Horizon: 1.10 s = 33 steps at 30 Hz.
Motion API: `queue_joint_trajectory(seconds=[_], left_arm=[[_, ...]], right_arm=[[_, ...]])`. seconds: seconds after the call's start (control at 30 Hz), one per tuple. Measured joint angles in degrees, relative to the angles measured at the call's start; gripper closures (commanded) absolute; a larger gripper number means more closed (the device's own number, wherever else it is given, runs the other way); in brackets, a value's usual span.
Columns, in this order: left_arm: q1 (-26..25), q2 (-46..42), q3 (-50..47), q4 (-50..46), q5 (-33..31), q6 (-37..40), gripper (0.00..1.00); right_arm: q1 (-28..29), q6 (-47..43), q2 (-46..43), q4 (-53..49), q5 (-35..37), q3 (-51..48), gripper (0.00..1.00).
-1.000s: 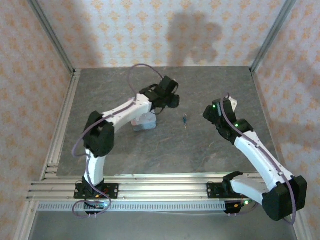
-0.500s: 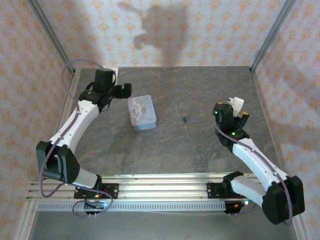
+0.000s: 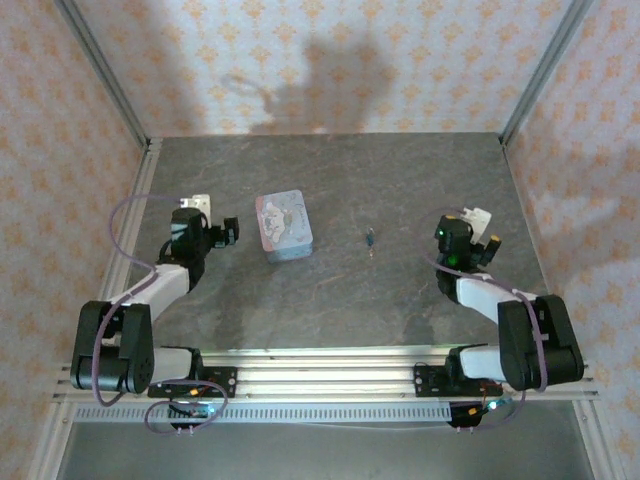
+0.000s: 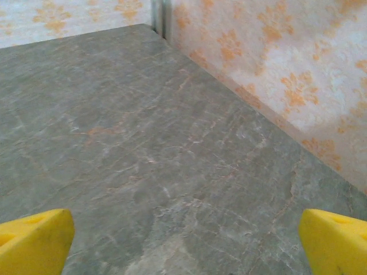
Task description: Unlock a padlock with a key
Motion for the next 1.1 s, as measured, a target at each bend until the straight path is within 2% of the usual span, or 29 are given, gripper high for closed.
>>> queue_joint_trajectory(seconds=[0.13,0.37,0.43,0.6,1.1], left_arm=[[0.0,0.7,-6.3,9.3,-3.0,-0.5,0.0],[-0.1,8.8,-9.0,21.5,-5.6,-1.1,0.0],[-0.9,10.9,-7.6,21.5,-6.6,-0.9,0.0],[-3.2,11.3,-6.2,21.9,-8.0,0.0,0.0],[-3.1,11.3,-6.1,22.0,-9.0,0.5,0.0]], right_arm=[[-4.0,1.5,4.2,8.3,-3.3,-2.8,0.0],[-4.2,0.6,6.8,16.6,-12.0,-3.6,0.0],[-4.2,0.3,9.9,19.6,-13.5,-3.6,0.01],[-4.0,-0.5,11.7,17.5,-14.8,-2.6,0.01],[-3.7,-1.0,11.7,17.6,-15.0,-1.9,0.01]])
